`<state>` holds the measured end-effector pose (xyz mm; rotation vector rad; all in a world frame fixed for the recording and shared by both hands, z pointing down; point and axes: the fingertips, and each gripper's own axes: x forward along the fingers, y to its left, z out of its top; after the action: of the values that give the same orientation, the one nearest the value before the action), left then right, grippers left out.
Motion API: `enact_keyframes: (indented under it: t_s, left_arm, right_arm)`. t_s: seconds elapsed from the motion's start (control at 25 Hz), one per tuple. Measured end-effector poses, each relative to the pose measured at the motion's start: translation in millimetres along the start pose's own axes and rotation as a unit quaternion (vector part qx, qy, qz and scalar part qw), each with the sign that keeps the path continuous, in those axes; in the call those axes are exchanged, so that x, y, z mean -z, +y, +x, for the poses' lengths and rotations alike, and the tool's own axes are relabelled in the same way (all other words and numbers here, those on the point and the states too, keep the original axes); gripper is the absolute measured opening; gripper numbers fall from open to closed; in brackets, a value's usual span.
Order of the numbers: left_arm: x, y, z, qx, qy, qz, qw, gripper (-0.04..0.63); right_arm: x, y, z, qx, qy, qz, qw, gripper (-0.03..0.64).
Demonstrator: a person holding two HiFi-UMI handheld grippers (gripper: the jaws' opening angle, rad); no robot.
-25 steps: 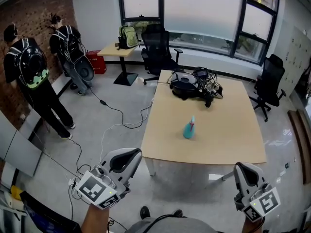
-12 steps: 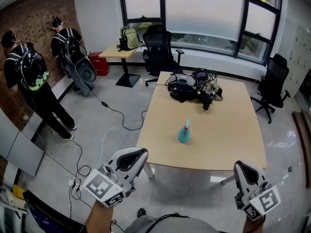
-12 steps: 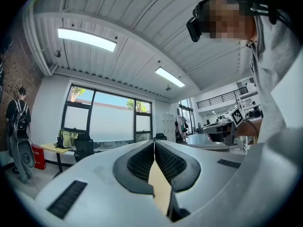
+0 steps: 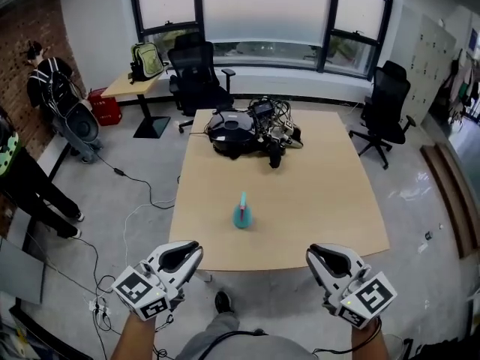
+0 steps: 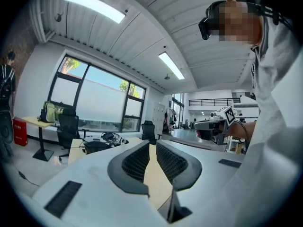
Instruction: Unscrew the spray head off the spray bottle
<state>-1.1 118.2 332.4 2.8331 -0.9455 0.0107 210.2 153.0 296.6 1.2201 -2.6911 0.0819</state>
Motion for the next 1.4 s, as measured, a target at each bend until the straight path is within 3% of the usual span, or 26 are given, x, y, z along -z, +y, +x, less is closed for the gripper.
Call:
enact_keyframes:
  t_s: [0.2, 0.32, 0.44, 0.68, 0.8, 1.0, 1.2, 1.4]
  left_arm:
    - [56, 70, 50, 0.029, 0.044, -0.024, 0.9983, 0.172]
    - [92, 109, 82, 0.049, 0.081, 0.003, 0.9955, 0.291]
    - [128, 139, 120, 0.080, 0.116, 0.045, 0.9889, 0.347]
    - [211, 138, 164, 0.168, 0.193, 0.091, 0.9623, 0.395]
    - [241, 134, 181, 0.197, 0.215, 0.120, 0.9490, 0.433]
    - [276, 134, 206, 0.215, 0.234, 0.160, 0.9346, 0.470]
    - [308, 139, 233, 0.221, 0.240, 0.193, 0.9255, 0.476]
    - [312, 139, 251, 0.212, 0.231, 0.193, 0.9297, 0.476]
  right_arm:
    - [26, -12, 72, -0.004, 0.056, 0.012, 0.998, 0.074]
    - [47, -23, 116, 0.004, 0.092, 0.018, 0.996, 0.109]
    - [68, -43, 154, 0.018, 0.117, 0.029, 0.993, 0.117]
    - [117, -69, 187, 0.006, 0.198, 0.059, 0.978, 0.117]
    - [141, -84, 205, -0.026, 0.220, 0.032, 0.975, 0.138]
    - [184, -100, 224, -0.070, 0.258, -0.013, 0.964, 0.184]
    - [215, -112, 240, -0.108, 0.292, -0.046, 0.949, 0.187]
    - [216, -114, 264, -0.153, 0.307, -0.068, 0.937, 0.187]
